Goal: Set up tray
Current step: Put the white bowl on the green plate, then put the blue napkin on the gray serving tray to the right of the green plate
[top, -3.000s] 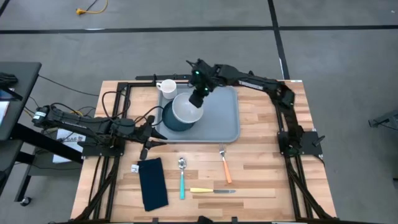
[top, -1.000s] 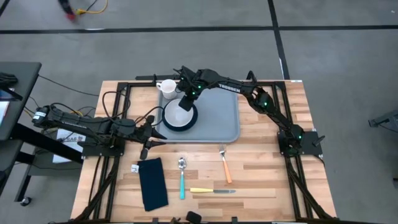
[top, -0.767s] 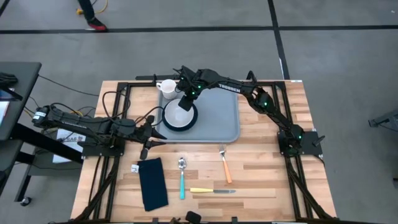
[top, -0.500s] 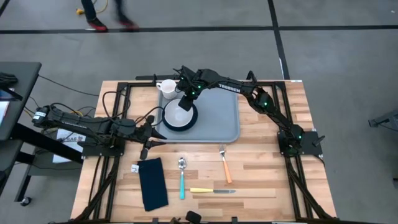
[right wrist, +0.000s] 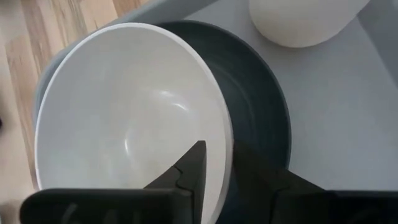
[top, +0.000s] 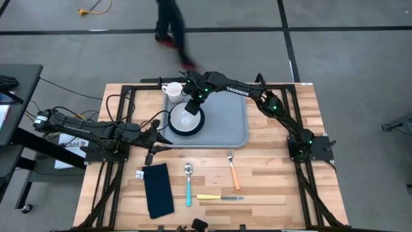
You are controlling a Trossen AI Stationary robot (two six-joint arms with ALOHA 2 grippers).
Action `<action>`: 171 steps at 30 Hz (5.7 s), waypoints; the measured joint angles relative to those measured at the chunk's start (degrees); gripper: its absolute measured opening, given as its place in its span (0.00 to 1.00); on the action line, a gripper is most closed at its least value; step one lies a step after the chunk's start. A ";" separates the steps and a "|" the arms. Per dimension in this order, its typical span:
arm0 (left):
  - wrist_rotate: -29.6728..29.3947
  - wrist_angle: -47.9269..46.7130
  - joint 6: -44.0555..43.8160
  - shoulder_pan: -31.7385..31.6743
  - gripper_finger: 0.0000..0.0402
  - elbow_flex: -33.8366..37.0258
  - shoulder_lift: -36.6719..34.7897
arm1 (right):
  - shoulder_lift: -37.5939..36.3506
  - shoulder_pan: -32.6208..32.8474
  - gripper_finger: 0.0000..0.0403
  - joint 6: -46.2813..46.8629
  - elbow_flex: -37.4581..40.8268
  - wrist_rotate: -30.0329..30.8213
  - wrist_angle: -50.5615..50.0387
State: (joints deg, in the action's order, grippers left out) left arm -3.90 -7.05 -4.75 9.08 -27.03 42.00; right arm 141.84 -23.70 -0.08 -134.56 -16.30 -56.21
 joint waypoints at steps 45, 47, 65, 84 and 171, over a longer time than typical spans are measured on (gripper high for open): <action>-2.99 -2.60 -1.99 0.00 0.22 0.00 0.02 | -19.15 -0.09 0.36 -4.89 7.61 9.18 -27.63; -2.99 -2.60 -2.74 0.00 0.22 0.00 0.02 | -21.56 0.61 0.36 -4.90 12.34 9.21 -26.92; -4.07 0.66 -4.79 0.00 0.22 -1.29 10.45 | -64.73 8.09 0.34 2.79 80.92 9.35 25.34; -0.45 -21.08 -33.95 12.78 0.22 -23.06 35.87 | -81.66 19.86 0.34 4.13 102.08 16.86 46.49; 20.07 -19.30 -60.33 32.77 0.22 -35.71 67.32 | -81.57 20.55 0.33 4.05 108.19 19.31 59.28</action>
State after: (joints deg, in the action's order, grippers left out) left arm 16.17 -26.35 -65.09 41.86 -62.74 109.32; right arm 60.27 -3.16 3.98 -26.37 3.01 3.07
